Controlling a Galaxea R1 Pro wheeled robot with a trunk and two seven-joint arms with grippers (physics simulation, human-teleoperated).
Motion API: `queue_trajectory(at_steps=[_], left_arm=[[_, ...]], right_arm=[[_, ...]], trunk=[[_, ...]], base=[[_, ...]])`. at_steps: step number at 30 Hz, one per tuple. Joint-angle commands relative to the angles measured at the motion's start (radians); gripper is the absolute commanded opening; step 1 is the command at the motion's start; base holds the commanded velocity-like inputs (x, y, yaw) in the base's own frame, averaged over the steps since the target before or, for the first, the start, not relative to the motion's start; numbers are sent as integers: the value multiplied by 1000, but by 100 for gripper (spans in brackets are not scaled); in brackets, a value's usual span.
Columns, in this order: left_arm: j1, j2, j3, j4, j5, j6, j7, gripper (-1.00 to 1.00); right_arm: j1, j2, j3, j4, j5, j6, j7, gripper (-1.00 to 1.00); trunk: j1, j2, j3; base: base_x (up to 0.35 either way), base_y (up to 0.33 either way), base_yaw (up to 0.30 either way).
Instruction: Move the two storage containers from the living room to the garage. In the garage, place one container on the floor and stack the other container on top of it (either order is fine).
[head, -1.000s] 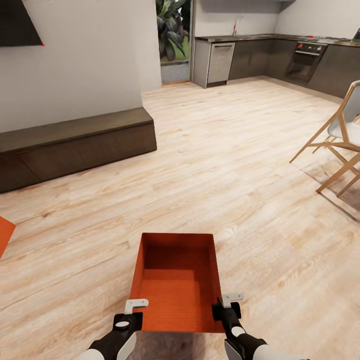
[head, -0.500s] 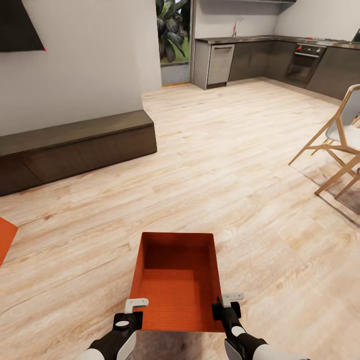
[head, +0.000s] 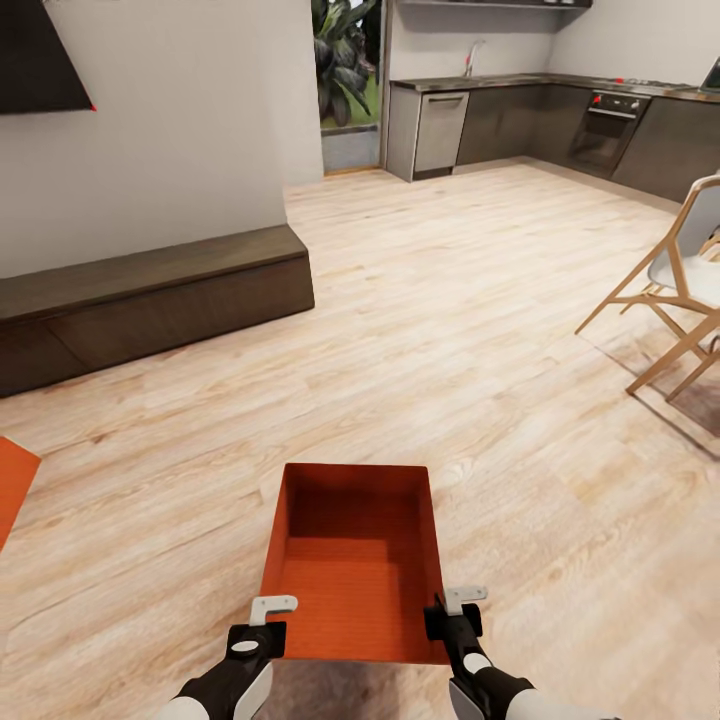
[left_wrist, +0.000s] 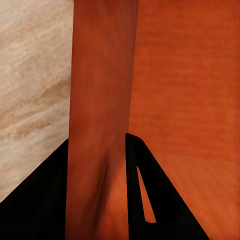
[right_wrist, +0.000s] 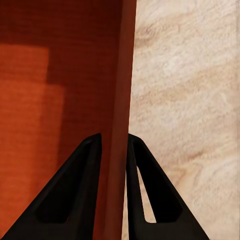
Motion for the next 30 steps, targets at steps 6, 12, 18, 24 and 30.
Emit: queue_trajectory(at_steps=[6, 12, 18, 24, 30], left_arm=[[0, 1, 1, 5, 15, 1, 13, -100], [0, 1, 2, 5, 15, 1, 13, -100], [0, 1, 2, 5, 15, 1, 13, -100], [0, 1, 2, 5, 15, 1, 13, -100], [0, 1, 1, 5, 15, 1, 13, -100]], right_arm=[[-1, 1, -17, -2, -10, -18, -6, -100], [-1, 1, -17, -2, -10, -19, -6, -100], [-1, 1, -17, -2, -9, -19, -6, -100], [-1, 1, -16, -2, -9, -19, -6, -100], [-1, 1, -17, -2, -9, -19, -6, -100]], trunk=[[-23, 42, 18], [-46, 84, 37], [-69, 126, 56], [-92, 168, 75], [-115, 210, 94]], base=[[0, 0, 0], [0, 0, 0], [0, 0, 0], [0, 0, 0], [0, 0, 0]])
